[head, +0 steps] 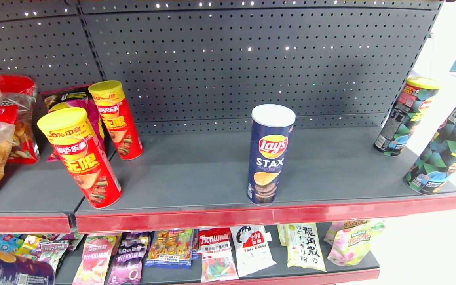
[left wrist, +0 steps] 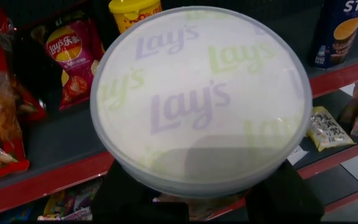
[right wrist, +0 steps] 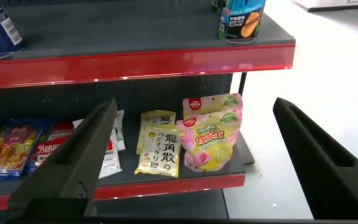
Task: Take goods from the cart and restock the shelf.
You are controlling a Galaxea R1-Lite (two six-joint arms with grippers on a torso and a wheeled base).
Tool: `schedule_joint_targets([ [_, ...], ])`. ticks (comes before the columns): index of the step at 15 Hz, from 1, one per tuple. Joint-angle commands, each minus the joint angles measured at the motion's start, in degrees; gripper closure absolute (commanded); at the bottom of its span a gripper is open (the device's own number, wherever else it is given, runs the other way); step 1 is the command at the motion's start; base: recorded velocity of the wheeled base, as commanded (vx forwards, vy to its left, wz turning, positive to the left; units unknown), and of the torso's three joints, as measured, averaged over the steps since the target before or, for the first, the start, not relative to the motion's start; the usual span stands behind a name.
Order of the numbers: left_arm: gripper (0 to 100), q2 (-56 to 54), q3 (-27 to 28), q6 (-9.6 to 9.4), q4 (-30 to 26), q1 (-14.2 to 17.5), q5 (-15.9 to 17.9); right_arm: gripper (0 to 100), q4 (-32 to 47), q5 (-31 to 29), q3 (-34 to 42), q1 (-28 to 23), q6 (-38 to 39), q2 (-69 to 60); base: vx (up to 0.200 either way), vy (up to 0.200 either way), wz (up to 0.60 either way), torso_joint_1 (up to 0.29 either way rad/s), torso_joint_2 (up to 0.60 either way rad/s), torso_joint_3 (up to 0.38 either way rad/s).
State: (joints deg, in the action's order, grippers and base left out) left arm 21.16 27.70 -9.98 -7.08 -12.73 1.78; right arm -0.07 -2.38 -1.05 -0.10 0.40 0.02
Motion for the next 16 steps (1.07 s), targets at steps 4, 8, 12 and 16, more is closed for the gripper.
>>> schedule_joint_targets([
  [4,100,0.02,-0.1,0.23,-0.04,-0.02,0.07,0,-0.01,0.09,-0.01,0.01,-0.23,-0.02,0.0,0.0,-0.3,0.001,0.0,0.002],
  [8,100,0.19,0.08,0.84,-0.04,-0.02,0.07,0,-0.01,0.09,0.17,0.01,0.13,-0.02,0.0,0.0,-0.6,0.005,0.0,0.002],
  [12,100,0.72,1.22,1.2,0.05,-0.02,0.15,0,0.34,1.32,0.96,0.01,-0.4,-0.02,0.0,0.0,0.0,0.0,0.0,0.0],
  [16,100,5.38,3.06,2.86,0.23,-0.11,0.86,0,0.34,1.67,0.96,0.01,-0.49,-0.02,0.0,0.0,0.0,0.0,0.0,0.0],
])
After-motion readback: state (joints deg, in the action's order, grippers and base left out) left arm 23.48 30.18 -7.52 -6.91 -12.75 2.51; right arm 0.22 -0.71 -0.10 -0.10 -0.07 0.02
